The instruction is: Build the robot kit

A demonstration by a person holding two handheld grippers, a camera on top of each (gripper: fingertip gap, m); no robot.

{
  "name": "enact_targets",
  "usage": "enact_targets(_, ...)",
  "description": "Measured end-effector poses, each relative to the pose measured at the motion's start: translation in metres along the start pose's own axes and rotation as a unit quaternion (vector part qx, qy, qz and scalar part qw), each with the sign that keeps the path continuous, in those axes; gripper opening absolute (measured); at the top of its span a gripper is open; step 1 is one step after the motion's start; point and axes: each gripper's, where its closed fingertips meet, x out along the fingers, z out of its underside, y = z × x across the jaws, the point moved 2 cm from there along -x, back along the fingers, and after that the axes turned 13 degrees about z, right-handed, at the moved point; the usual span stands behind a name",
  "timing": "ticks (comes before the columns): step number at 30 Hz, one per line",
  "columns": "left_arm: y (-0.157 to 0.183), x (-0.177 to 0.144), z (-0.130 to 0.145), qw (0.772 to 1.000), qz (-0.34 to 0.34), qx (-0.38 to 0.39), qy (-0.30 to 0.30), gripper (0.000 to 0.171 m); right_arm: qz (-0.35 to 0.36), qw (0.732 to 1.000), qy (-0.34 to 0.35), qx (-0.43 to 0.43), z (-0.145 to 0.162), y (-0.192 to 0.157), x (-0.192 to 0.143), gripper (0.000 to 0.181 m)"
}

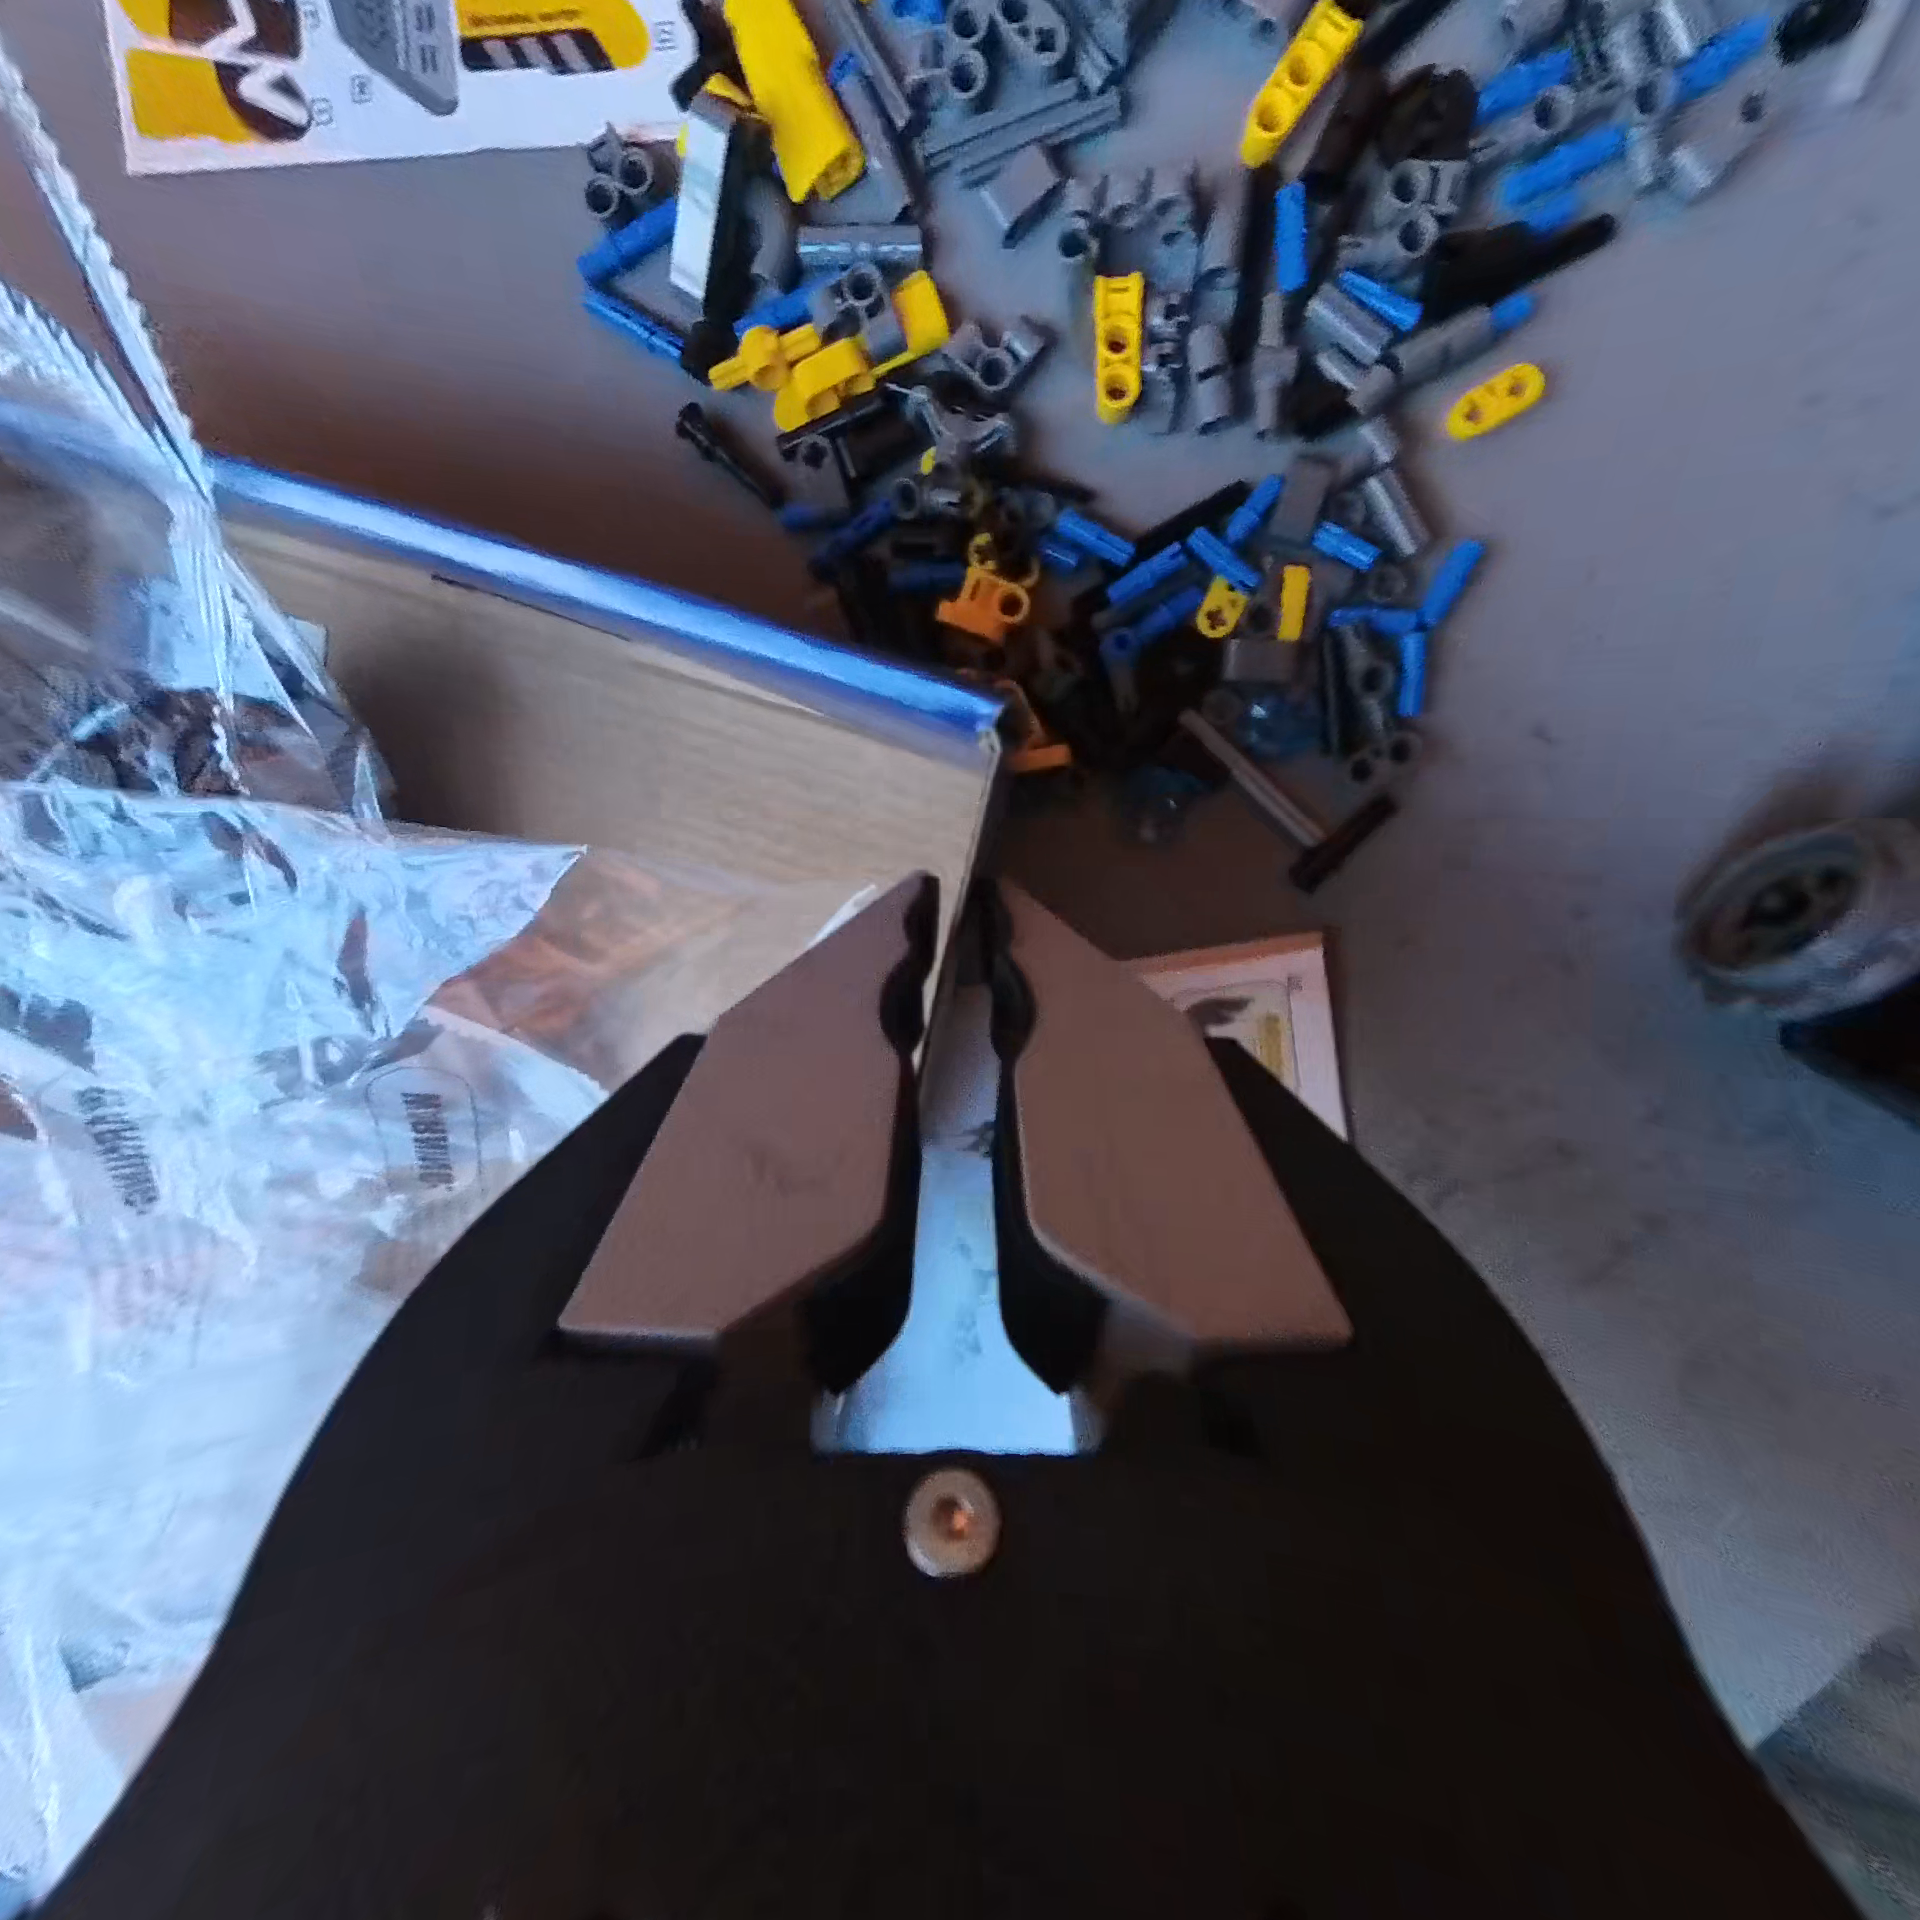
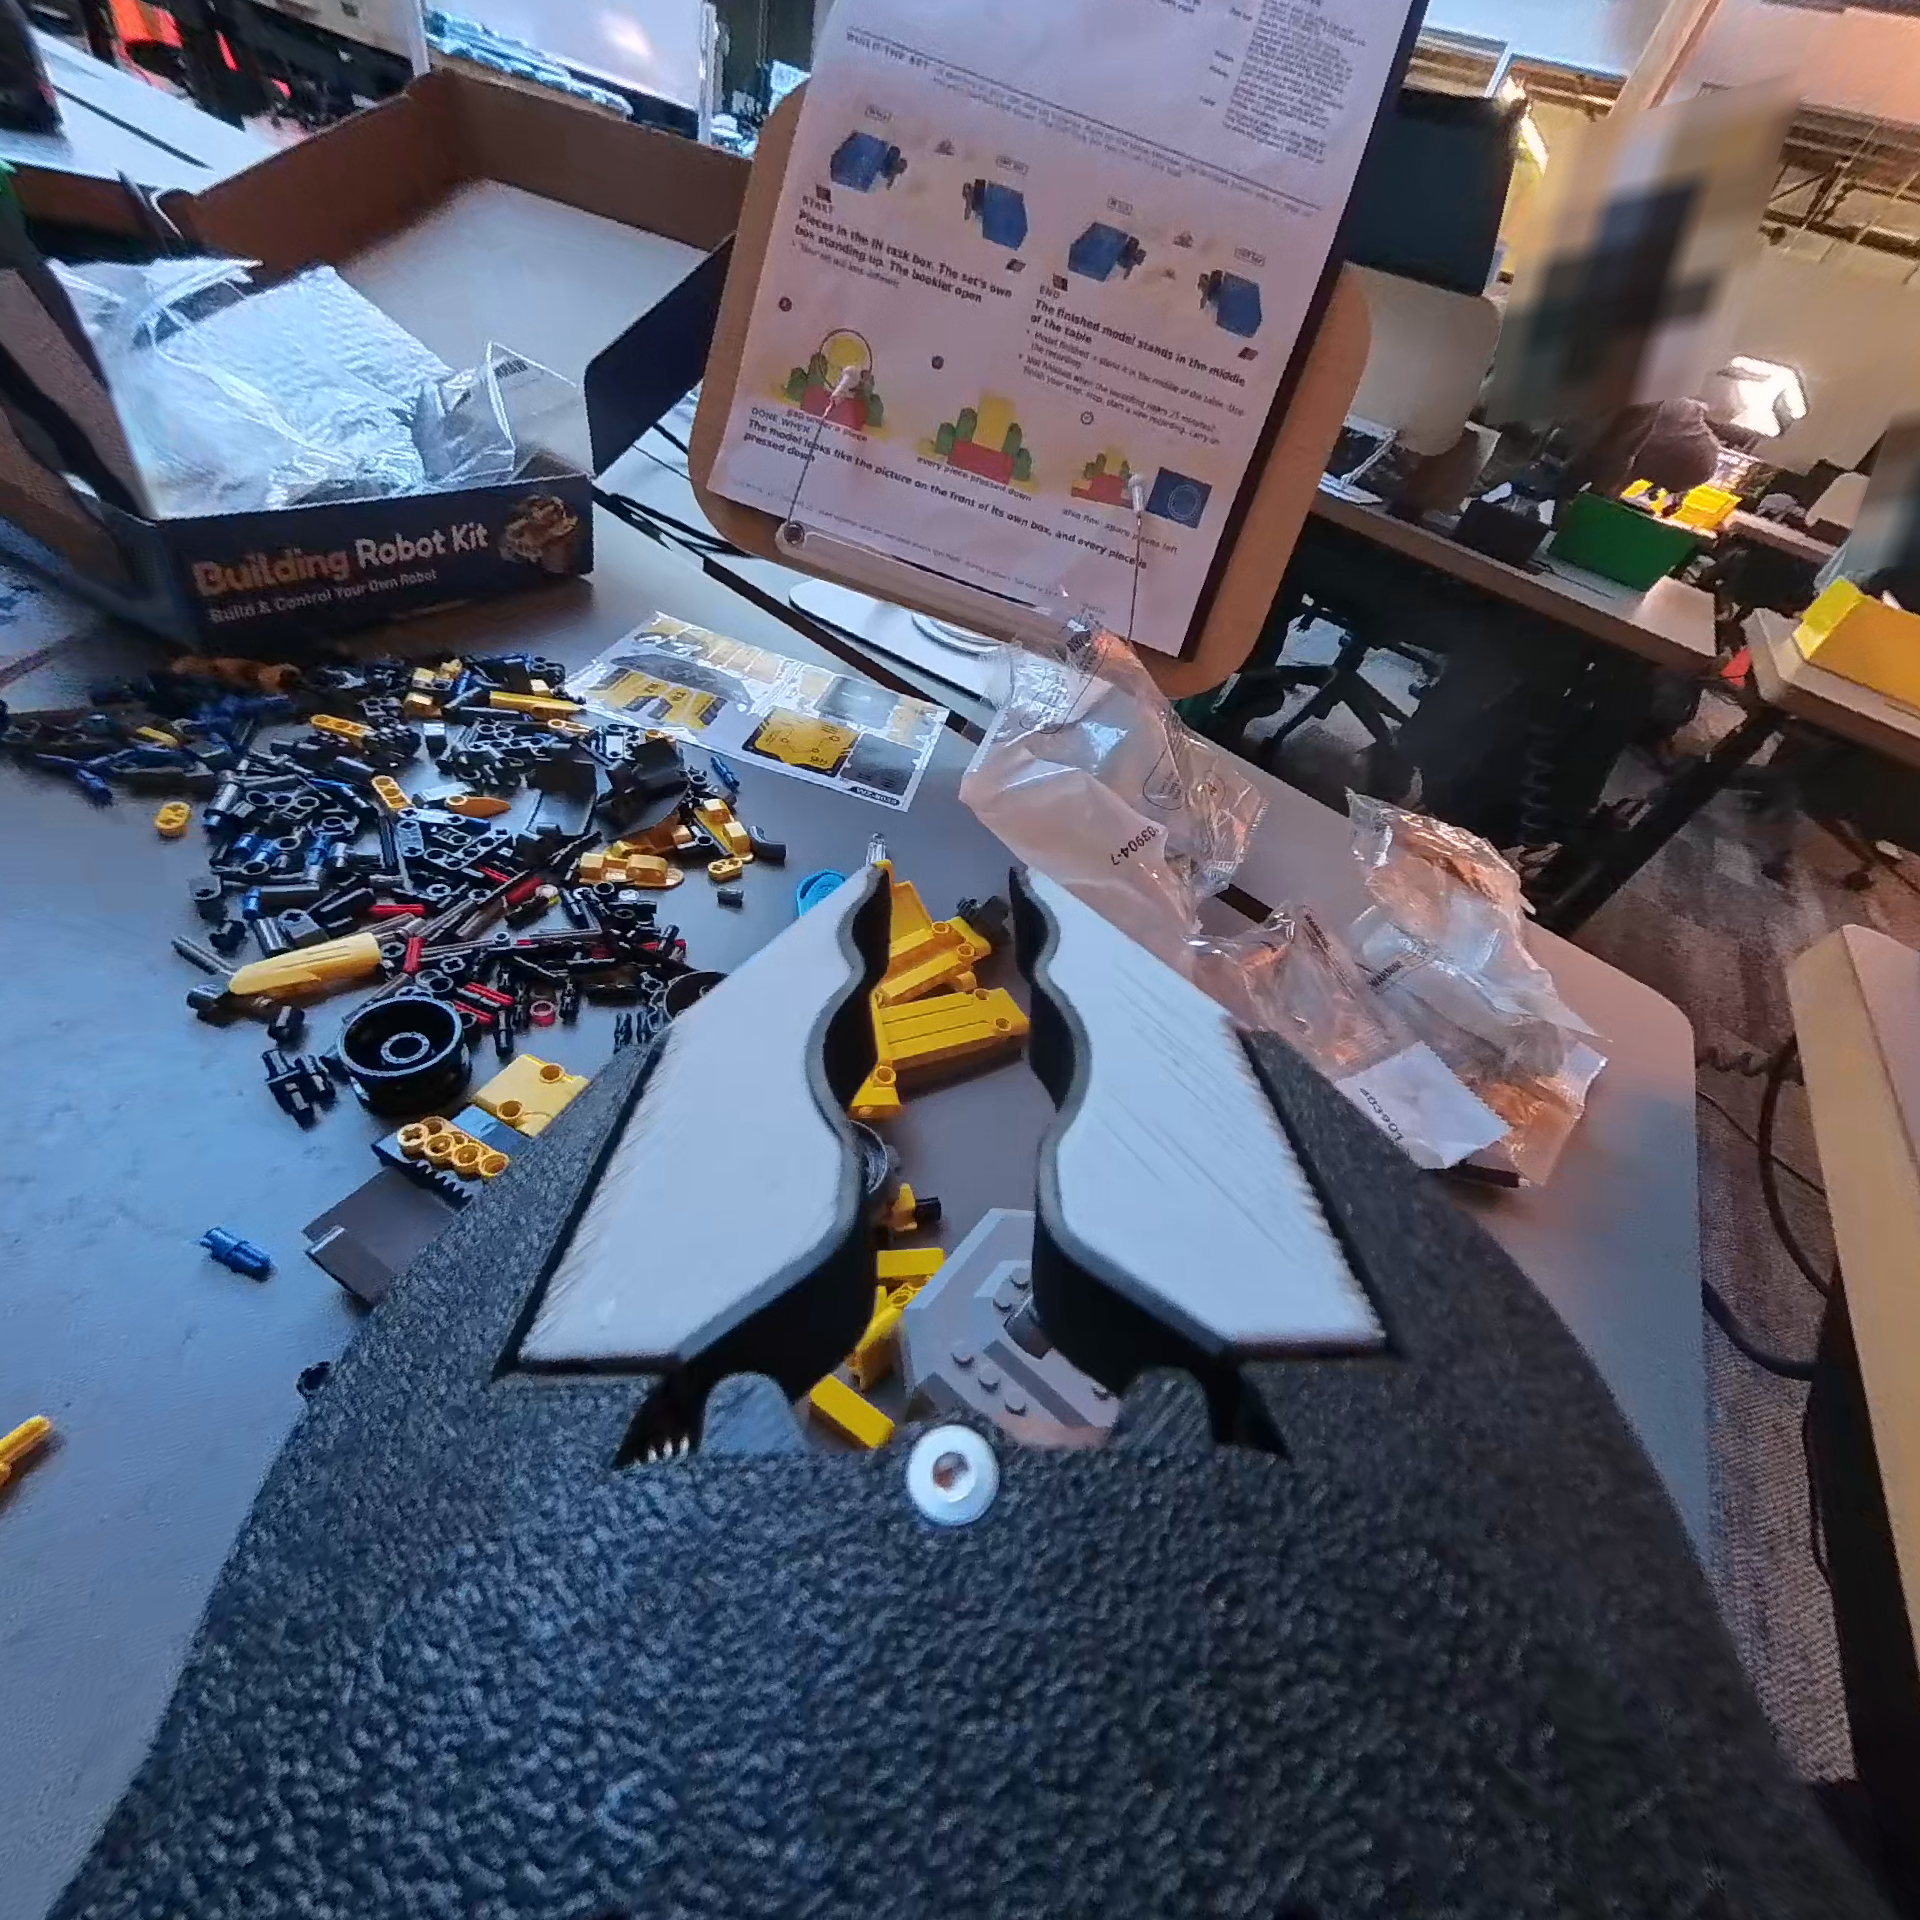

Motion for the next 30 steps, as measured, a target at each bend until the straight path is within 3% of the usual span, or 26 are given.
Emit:
enact_targets(8, 0.009, -0.016, 0.027, 1.000, 0.007, 0.008, -0.001, 0.003, -0.011, 1.000, -0.024, -0.016, 0.011, -0.009, 0.007, 0.022)
enact_targets(15, 0.007, -0.009, 0.034, 0.998, -0.017, -0.043, 0.036, 0.020, -0.020, 0.999, -0.033, -0.026, 0.015, -0.017, 0.010, 0.022)
enact_targets(18, 0.010, -0.026, 0.008, 0.989, -0.050, -0.068, 0.125, 0.026, -0.025, 0.999, -0.037, -0.026, 0.017, -0.020, 0.010, 0.022)
enact_targets(23, 0.017, -0.062, -0.045, 0.945, -0.127, -0.094, 0.287, 0.035, -0.034, 0.998, -0.050, -0.018, 0.023, -0.025, 0.013, 0.022)
enact_targets(27, 0.001, -0.069, -0.070, 0.904, -0.185, -0.107, 0.369, 0.034, -0.041, 0.997, -0.065, -0.014, 0.032, -0.030, 0.019, 0.025)
enact_targets(30, -0.011, -0.066, -0.081, 0.880, -0.168, -0.131, 0.426, 0.028, -0.037, 0.997, -0.072, -0.015, 0.038, -0.032, 0.024, 0.029)
